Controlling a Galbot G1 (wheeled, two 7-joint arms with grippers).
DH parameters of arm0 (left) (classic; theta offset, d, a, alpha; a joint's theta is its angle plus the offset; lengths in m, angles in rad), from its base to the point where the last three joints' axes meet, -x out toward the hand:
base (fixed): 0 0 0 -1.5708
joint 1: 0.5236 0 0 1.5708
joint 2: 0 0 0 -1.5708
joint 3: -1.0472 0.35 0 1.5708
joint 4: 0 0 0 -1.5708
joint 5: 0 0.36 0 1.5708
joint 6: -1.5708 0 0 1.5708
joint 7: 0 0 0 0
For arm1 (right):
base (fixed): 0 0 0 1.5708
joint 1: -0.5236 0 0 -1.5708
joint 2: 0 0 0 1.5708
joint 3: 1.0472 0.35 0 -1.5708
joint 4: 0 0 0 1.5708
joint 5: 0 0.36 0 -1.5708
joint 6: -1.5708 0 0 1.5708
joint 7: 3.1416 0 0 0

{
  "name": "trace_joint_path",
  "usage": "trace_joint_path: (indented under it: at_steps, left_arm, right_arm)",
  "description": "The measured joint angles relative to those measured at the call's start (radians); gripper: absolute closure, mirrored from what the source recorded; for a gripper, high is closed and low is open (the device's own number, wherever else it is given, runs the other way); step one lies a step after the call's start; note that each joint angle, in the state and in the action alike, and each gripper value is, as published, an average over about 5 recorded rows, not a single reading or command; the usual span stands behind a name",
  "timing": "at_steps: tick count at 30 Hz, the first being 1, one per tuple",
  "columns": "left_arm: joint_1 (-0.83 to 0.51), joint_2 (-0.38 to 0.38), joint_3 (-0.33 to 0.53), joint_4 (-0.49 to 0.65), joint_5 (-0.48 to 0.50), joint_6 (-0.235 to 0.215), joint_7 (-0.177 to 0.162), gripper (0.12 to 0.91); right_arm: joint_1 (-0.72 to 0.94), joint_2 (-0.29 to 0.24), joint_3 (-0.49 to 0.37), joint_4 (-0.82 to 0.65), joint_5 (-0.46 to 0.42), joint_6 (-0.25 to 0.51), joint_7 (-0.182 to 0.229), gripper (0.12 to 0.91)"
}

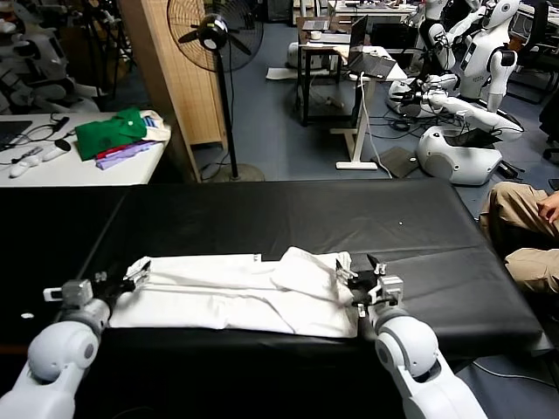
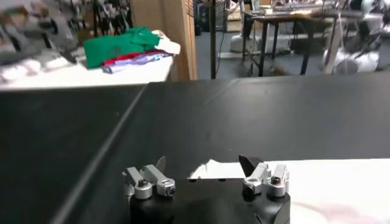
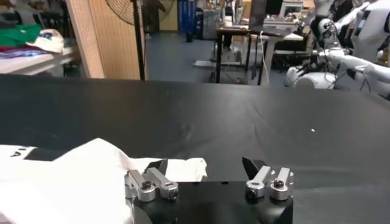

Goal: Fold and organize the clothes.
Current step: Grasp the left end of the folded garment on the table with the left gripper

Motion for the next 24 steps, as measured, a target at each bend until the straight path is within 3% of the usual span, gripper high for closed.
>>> trace_joint_path:
  at_steps: [6, 9, 18, 21, 24]
  left_arm:
    - [0.066, -0.031, -0.026, -0.001, -0.007, -0.018, 0.019, 0.249]
    - [0.084, -0.045, -0.030, -0.003, 0.005, -0.025, 0.020, 0.355]
    - [0.094, -0.071, -0.026, -0.003, 0.021, -0.030, 0.035, 0.834]
    - [0.086, -0.062, -0.029, 0.002, 0.064, -0.046, 0.037, 0.876]
    - [0.080, -0.046, -0.036, 0.018, 0.188, -0.094, 0.039, 0.872]
  right_arm:
    - [0.004, -0.001, -0.003, 0.008, 0.000, 0.000, -0.001, 0.227]
    - [0.002, -0.001, -0.003, 0.009, -0.001, 0.001, -0.002, 0.227]
    - [-0.004, 0.002, 0.004, 0.020, -0.006, 0.001, -0.008, 0.227]
    - [-0.006, 0.001, 0.012, 0.030, -0.005, -0.003, -0.007, 0.227]
    - [-0.010, 0.000, 0.021, 0.042, -0.004, -0.008, -0.006, 0.227]
